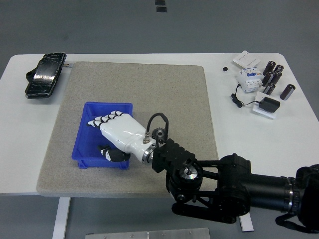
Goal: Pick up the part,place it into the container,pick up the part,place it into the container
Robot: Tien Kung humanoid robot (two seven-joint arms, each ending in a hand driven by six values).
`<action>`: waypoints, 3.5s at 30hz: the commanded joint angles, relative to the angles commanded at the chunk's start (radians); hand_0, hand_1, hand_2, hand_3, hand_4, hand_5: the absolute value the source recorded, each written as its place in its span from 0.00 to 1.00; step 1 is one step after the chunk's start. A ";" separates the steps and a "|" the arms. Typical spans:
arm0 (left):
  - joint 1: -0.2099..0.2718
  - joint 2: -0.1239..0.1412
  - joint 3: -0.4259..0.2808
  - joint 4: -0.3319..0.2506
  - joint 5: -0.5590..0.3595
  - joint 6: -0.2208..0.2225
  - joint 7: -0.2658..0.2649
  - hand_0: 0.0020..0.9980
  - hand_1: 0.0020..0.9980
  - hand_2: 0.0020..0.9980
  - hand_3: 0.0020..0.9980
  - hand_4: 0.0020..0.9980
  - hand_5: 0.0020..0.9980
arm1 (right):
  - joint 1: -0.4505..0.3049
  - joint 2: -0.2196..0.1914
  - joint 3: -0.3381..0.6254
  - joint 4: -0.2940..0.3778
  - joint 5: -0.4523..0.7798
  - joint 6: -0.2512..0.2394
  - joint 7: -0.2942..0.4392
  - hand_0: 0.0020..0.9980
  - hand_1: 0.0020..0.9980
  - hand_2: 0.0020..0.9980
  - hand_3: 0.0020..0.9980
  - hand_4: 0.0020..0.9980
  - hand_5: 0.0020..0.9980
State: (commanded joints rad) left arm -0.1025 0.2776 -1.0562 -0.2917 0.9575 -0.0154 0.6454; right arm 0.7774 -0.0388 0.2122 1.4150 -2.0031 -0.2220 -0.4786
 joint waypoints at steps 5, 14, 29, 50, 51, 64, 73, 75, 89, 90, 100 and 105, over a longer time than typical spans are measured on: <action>0.000 0.001 -0.002 0.000 0.004 -0.003 0.000 0.78 0.76 0.78 0.76 0.79 0.44 | -0.017 -0.008 0.016 -0.004 0.010 -0.011 0.005 0.90 0.89 0.89 0.94 0.65 0.29; 0.002 -0.002 0.004 0.002 -0.005 -0.003 0.000 0.78 0.76 0.78 0.73 0.78 0.43 | -0.099 -0.083 0.162 0.009 -0.001 -0.072 0.006 0.74 0.77 0.81 0.84 0.66 0.31; 0.003 -0.002 0.010 0.004 -0.015 0.004 0.000 0.78 0.76 0.78 0.72 0.76 0.40 | -0.210 -0.225 0.194 -0.010 0.018 -0.040 0.000 0.66 0.72 0.81 0.83 0.65 0.30; 0.000 -0.003 0.014 0.006 -0.015 0.012 0.000 0.78 0.76 0.77 0.72 0.74 0.39 | -0.161 -0.190 0.075 -0.113 0.091 -0.038 0.035 0.61 0.67 0.76 0.77 0.68 0.34; -0.001 -0.003 0.014 0.006 -0.015 0.012 0.000 0.78 0.76 0.77 0.72 0.74 0.39 | -0.160 -0.188 0.074 -0.117 0.093 -0.041 0.037 0.61 0.67 0.76 0.77 0.68 0.34; -0.001 -0.004 0.015 0.006 -0.016 0.013 0.000 0.78 0.76 0.77 0.72 0.74 0.39 | -0.140 -0.163 0.063 -0.153 0.122 -0.086 0.062 0.52 0.61 0.66 0.70 0.56 0.29; -0.002 -0.003 0.017 0.006 -0.019 0.014 0.000 0.77 0.76 0.77 0.72 0.74 0.40 | -0.139 -0.162 0.055 -0.165 0.127 -0.093 0.067 0.49 0.57 0.56 0.65 0.42 0.23; -0.002 -0.003 0.017 0.006 -0.020 0.014 0.000 0.77 0.76 0.77 0.72 0.74 0.40 | -0.139 -0.162 0.054 -0.167 0.126 -0.093 0.068 0.48 0.54 0.48 0.59 0.47 0.13; -0.003 -0.005 0.018 0.007 -0.023 0.017 0.000 0.77 0.76 0.77 0.73 0.74 0.41 | -0.122 -0.167 0.076 -0.122 0.098 -0.132 0.072 0.45 0.52 0.40 0.46 0.49 0.06; -0.003 -0.005 0.018 0.006 -0.023 0.017 0.000 0.77 0.76 0.77 0.73 0.74 0.41 | -0.116 -0.164 0.081 -0.111 0.095 -0.137 0.072 0.45 0.52 0.40 0.46 0.49 0.06; -0.003 -0.005 0.012 0.005 -0.015 0.016 0.000 0.77 0.76 0.77 0.73 0.75 0.42 | -0.023 -0.088 0.059 -0.030 0.088 -0.169 0.076 0.43 0.51 0.41 0.46 0.46 0.02; -0.004 -0.006 0.011 0.005 -0.012 0.015 0.000 0.77 0.76 0.77 0.73 0.75 0.42 | 0.009 -0.044 0.008 -0.030 0.101 -0.171 0.087 0.50 0.58 0.55 0.55 0.52 0.00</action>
State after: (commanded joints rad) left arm -0.1068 0.2717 -1.0452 -0.2871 0.9452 -0.0005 0.6454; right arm 0.7859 -0.0826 0.2206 1.3849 -1.9025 -0.3934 -0.3914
